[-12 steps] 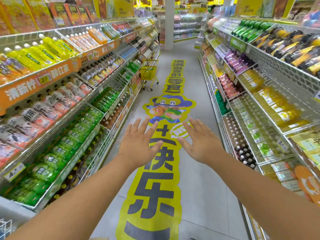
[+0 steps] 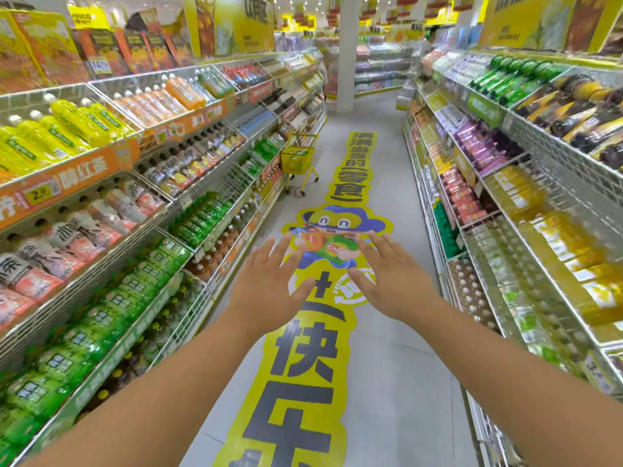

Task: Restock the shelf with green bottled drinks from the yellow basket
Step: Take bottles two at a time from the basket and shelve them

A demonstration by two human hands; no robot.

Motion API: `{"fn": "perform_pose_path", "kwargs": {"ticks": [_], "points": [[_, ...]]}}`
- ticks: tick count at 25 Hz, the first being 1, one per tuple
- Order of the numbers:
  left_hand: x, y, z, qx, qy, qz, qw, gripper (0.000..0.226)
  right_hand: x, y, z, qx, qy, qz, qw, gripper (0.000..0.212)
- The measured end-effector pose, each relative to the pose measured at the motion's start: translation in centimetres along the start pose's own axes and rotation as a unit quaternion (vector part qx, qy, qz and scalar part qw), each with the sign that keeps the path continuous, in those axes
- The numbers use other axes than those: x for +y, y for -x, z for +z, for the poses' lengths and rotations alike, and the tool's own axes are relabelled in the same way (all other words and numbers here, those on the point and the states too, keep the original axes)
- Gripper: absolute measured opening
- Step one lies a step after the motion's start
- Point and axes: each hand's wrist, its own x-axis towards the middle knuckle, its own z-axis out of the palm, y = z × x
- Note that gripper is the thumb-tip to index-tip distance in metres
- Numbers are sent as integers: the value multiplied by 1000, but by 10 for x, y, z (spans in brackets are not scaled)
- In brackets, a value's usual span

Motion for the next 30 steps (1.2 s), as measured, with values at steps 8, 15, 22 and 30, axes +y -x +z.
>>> {"fn": "perform_pose_path", "kwargs": {"ticks": [8, 15, 22, 30], "points": [[-37, -123, 67, 23, 19, -30, 999, 75, 44, -127, 51, -13, -20, -9, 1000, 94], [-126, -278, 126, 29, 20, -22, 999, 73, 55, -296, 105, 4, -13, -3, 1000, 94], [-192, -424, 177, 20, 22, -1, 1000, 71, 90, -437, 153, 30, 20, -5, 999, 79], [-198, -608, 252, 7, 21, -2, 1000, 75, 184, -613, 208, 57, -14, -25, 998, 86]]}}
